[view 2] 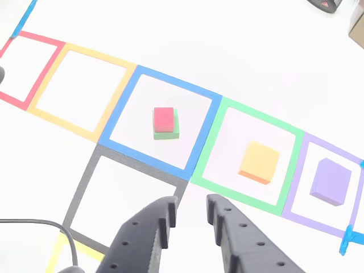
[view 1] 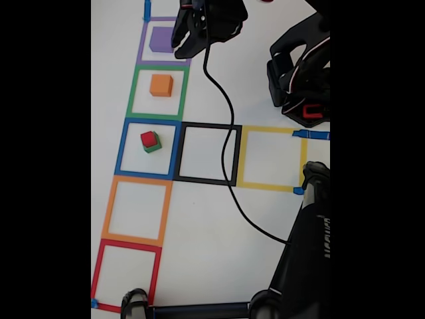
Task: Tower of hanoi
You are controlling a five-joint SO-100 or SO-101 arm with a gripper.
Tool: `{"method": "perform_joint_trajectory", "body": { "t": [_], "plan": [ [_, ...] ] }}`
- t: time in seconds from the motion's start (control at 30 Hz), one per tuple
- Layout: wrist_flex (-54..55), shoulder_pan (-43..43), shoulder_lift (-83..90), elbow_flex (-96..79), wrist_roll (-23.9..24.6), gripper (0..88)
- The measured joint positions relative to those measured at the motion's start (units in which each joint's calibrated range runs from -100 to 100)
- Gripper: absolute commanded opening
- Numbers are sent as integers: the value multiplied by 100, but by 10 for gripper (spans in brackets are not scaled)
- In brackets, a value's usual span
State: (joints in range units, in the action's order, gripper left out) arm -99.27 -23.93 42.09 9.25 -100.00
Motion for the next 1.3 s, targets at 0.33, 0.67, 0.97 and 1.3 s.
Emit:
{"method": "perform_joint_trajectory", "body": {
  "t": [0.33, 0.67, 0.97, 1.3],
  "plan": [
    [1024, 105, 135, -1850, 18, 285],
    [5135, 714, 903, -5976, 36, 374],
    [8569, 690, 507, -8083, 36, 387],
    [11995, 456, -599, -9757, 36, 367]
  ]
}}
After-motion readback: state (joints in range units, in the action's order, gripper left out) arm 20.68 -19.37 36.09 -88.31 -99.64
